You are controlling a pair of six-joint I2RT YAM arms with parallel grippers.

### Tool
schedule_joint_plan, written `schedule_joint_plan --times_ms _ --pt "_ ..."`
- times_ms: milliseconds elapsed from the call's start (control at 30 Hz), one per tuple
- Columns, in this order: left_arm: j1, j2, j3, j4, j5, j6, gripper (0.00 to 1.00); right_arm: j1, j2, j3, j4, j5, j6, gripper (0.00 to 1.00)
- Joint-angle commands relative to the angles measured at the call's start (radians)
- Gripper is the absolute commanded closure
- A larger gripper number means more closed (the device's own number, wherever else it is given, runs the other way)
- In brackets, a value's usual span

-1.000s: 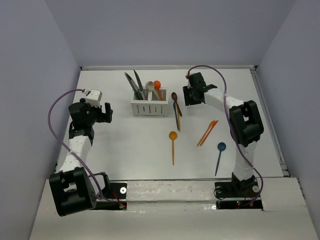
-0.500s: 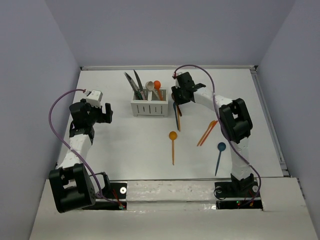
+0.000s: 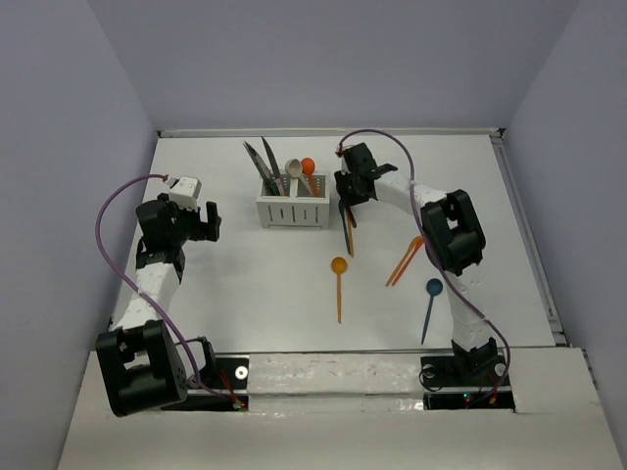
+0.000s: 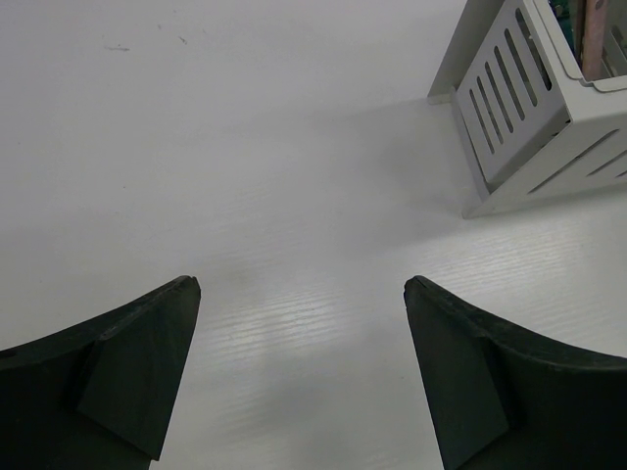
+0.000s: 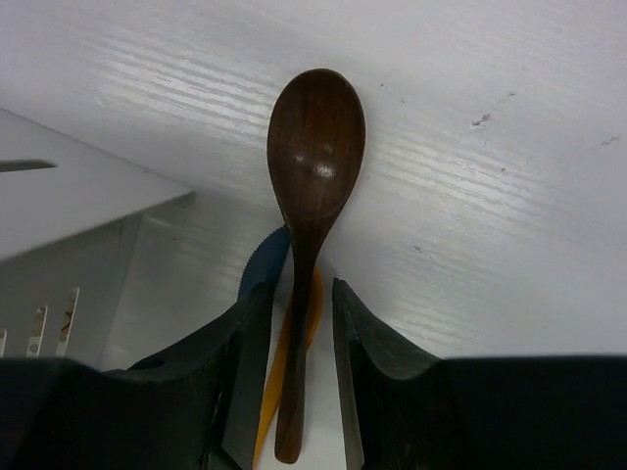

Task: Sort the eating utensils into containers

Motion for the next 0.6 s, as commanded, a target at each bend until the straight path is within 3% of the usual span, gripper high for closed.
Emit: schedule_joint_plan --times_ms 0,167,367,567 --pt "-0.004 -0.022 0.002 0.033 -0.001 0.011 0.03 -0.005 0.040 0.043 -0.019 0.016 0.009 0.69" --pt "-0.004 -0.033 -0.001 0.032 -0.006 0.011 0.02 -0.005 0.041 0.046 -0.038 0.065 0.032 0.92" --pt "-0.002 -0.047 -0.012 0.043 -0.013 0.011 0.02 -0.005 0.020 0.026 -0.038 0.091 0.030 1.00" --pt "-0.002 -0.048 -0.010 0.046 -0.021 0.009 0.02 -0.005 -0.074 -0.057 0.027 0.120 0.052 1.00"
